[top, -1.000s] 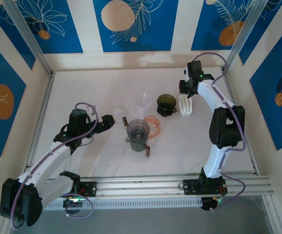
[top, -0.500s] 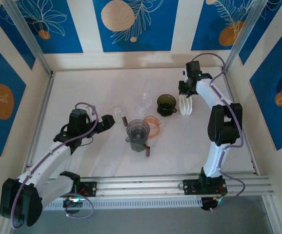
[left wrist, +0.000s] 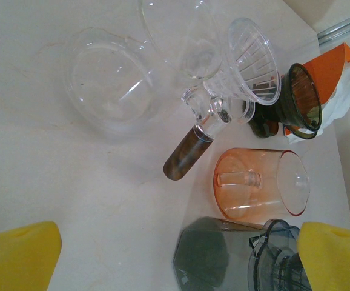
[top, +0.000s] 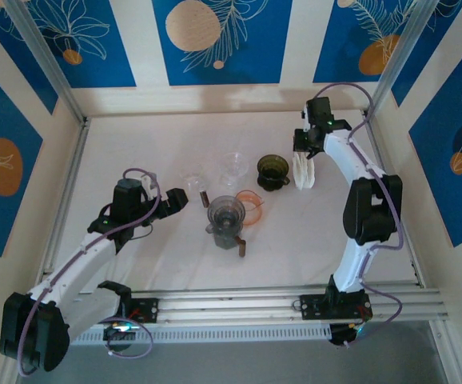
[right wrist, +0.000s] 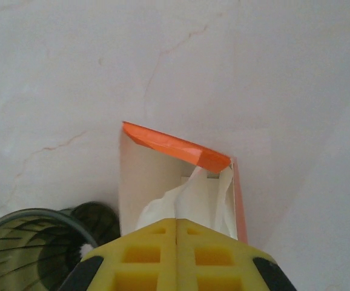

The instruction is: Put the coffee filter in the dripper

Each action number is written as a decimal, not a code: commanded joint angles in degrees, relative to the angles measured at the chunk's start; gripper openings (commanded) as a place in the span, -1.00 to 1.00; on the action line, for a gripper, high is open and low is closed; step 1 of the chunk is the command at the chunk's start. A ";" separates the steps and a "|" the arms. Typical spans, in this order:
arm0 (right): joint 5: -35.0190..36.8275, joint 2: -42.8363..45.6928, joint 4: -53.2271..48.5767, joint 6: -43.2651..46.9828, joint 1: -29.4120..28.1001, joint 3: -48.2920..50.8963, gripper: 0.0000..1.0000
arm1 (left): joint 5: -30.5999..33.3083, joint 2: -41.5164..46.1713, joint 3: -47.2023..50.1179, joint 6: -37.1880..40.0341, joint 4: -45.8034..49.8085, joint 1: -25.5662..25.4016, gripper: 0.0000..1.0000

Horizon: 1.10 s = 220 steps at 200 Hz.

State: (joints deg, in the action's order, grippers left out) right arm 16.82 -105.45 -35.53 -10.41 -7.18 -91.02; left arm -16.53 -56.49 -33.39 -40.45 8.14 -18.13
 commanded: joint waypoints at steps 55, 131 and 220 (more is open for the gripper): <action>1.90 14.70 0.81 -0.75 -0.93 5.99 -1.00 | -2.04 0.68 -2.43 -1.54 -0.28 -0.11 1.00; 2.12 32.54 -2.41 -1.39 -8.92 9.62 -1.00 | -2.09 2.27 -4.52 -1.74 1.66 -0.04 1.00; -5.89 34.92 -26.92 -8.57 -35.14 -2.22 -1.00 | -3.48 4.52 -6.38 -1.49 3.08 -0.06 1.00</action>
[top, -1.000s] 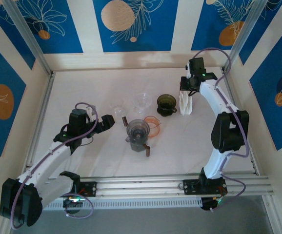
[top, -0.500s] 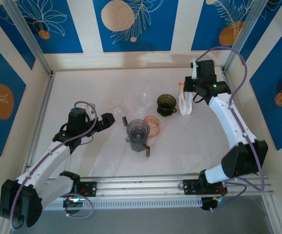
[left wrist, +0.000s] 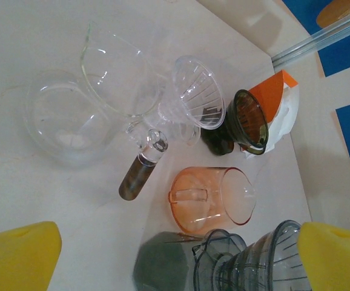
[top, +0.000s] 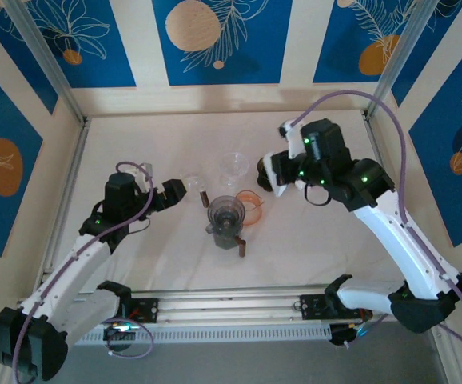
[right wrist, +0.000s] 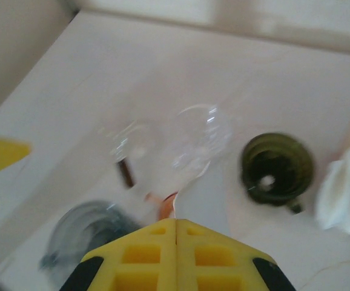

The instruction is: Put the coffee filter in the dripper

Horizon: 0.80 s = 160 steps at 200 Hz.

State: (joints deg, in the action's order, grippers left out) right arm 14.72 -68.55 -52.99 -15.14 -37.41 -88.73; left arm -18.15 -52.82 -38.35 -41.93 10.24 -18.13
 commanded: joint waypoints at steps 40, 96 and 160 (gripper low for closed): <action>-12.33 -9.06 -15.63 -8.25 -7.60 -11.47 -1.00 | -3.79 1.00 -1.47 0.07 0.83 -0.07 0.99; -16.71 -19.85 -21.80 -11.44 -8.07 -18.70 -1.00 | -6.08 1.76 0.39 -1.21 -1.56 -0.06 0.99; -12.35 -31.27 -23.73 -12.00 -8.29 -26.39 -1.00 | -8.68 2.43 2.20 -2.76 -4.28 -0.24 0.99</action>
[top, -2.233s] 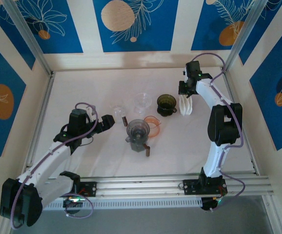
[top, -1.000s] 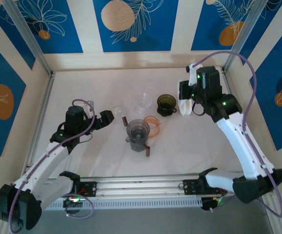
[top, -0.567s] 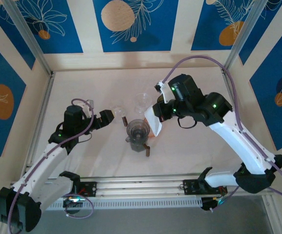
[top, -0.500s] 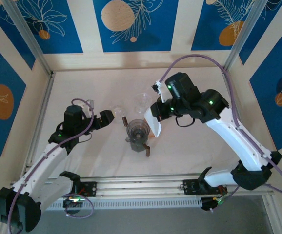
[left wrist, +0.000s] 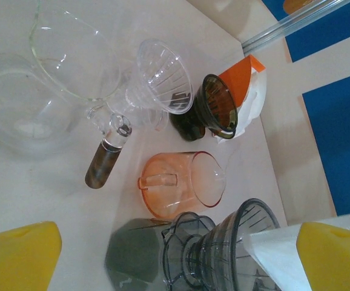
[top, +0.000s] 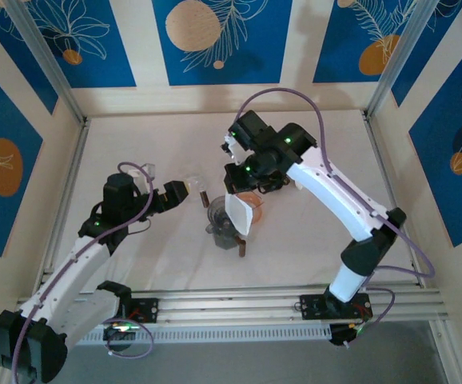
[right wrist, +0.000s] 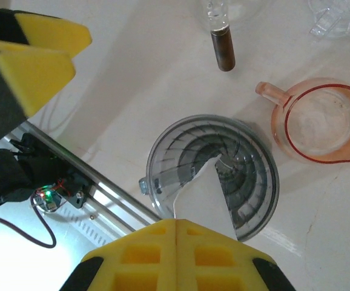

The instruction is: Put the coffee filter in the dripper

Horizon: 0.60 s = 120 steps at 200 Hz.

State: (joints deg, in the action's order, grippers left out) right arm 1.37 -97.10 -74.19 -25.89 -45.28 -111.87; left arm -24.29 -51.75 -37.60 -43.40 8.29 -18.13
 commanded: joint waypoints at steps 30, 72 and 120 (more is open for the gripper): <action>2.52 -6.78 -2.11 -1.44 -0.49 -4.98 -1.00 | -4.87 1.51 3.31 -3.62 -5.82 -0.33 0.98; 3.49 -9.81 0.03 -1.69 -0.90 -4.14 -1.00 | -7.32 0.63 5.55 -6.79 -10.42 -0.76 0.97; 5.06 -7.11 4.78 -1.27 -1.79 -1.66 -0.50 | -8.85 -0.20 5.93 -8.41 -13.34 -0.86 0.97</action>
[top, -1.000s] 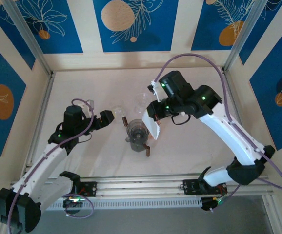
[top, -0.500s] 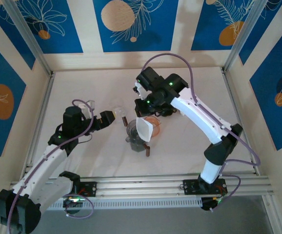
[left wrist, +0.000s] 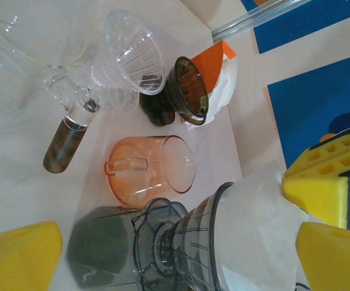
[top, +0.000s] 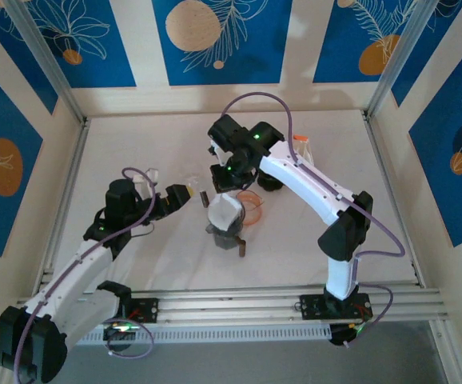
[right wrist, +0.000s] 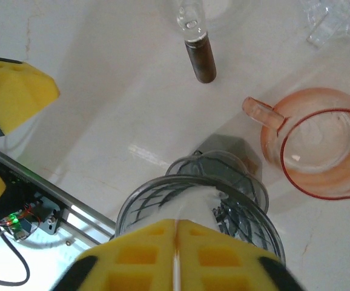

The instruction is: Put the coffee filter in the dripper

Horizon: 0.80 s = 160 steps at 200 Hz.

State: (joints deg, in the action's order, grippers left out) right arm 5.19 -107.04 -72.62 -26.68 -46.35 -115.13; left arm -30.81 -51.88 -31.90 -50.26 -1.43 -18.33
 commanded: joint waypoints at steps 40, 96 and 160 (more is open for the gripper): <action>3.52 8.34 7.79 -0.32 -0.87 4.08 -0.10 | -3.08 -1.01 -0.84 -1.68 -4.27 -1.47 0.83; 8.03 25.18 27.33 1.23 -1.57 25.48 0.00 | 3.44 -1.42 -5.45 4.03 4.27 -9.58 0.66; 6.16 26.55 27.80 2.76 -2.91 33.63 -0.14 | 6.42 -0.56 -5.80 6.27 9.54 -12.89 0.24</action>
State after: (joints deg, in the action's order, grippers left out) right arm 12.60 -79.96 -46.61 -24.71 -48.64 -83.83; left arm -25.85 -52.23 -36.45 -45.67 5.69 -29.58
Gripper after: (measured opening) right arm 0.430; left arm 0.641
